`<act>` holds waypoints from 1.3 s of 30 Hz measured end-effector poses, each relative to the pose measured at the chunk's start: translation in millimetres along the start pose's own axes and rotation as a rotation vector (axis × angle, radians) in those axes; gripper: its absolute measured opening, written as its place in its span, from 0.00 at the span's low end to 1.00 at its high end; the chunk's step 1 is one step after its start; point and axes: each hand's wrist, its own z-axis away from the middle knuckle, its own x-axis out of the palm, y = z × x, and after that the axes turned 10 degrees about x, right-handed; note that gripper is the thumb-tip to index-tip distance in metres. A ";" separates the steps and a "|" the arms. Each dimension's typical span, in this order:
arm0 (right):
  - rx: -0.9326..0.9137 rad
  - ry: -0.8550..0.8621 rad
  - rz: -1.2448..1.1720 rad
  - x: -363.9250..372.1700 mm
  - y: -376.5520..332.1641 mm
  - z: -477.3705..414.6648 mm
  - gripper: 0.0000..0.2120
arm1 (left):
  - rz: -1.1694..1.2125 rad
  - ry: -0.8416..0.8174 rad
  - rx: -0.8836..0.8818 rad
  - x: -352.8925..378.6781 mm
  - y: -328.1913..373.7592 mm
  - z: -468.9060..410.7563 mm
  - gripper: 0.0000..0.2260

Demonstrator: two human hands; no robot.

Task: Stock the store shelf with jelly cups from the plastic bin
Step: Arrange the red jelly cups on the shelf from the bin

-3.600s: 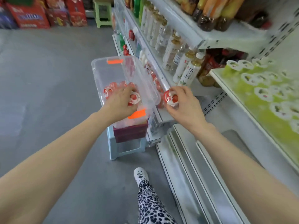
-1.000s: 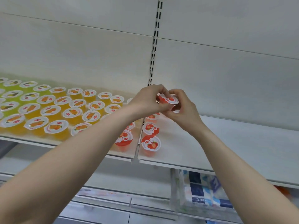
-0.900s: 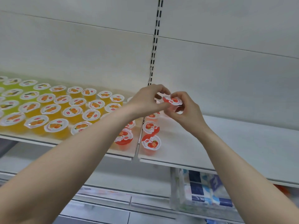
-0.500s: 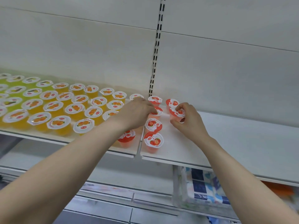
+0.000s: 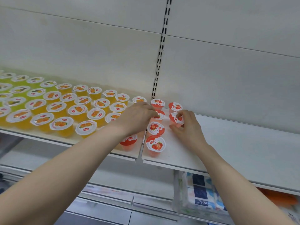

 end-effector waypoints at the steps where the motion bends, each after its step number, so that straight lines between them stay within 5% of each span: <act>1: -0.028 0.007 0.019 -2.9 1.3 -0.5 0.17 | 0.001 0.010 -0.001 -2.2 -0.9 1.3 0.17; 9: -0.255 0.122 0.277 -38.0 -26.7 -20.0 0.19 | -0.025 0.100 -0.069 -42.9 -26.1 23.9 0.14; 17: -0.473 0.147 0.454 -9.0 -146.4 -10.6 0.25 | -0.159 0.153 -0.144 -105.7 -77.6 121.1 0.13; 28: -0.789 0.113 0.279 143.6 -375.3 63.6 0.22 | -0.297 0.089 -0.416 -192.6 -173.6 380.6 0.21; 39: -1.140 -0.131 0.063 337.5 -562.7 177.3 0.21 | -0.304 0.084 -0.918 -216.6 -188.5 661.6 0.20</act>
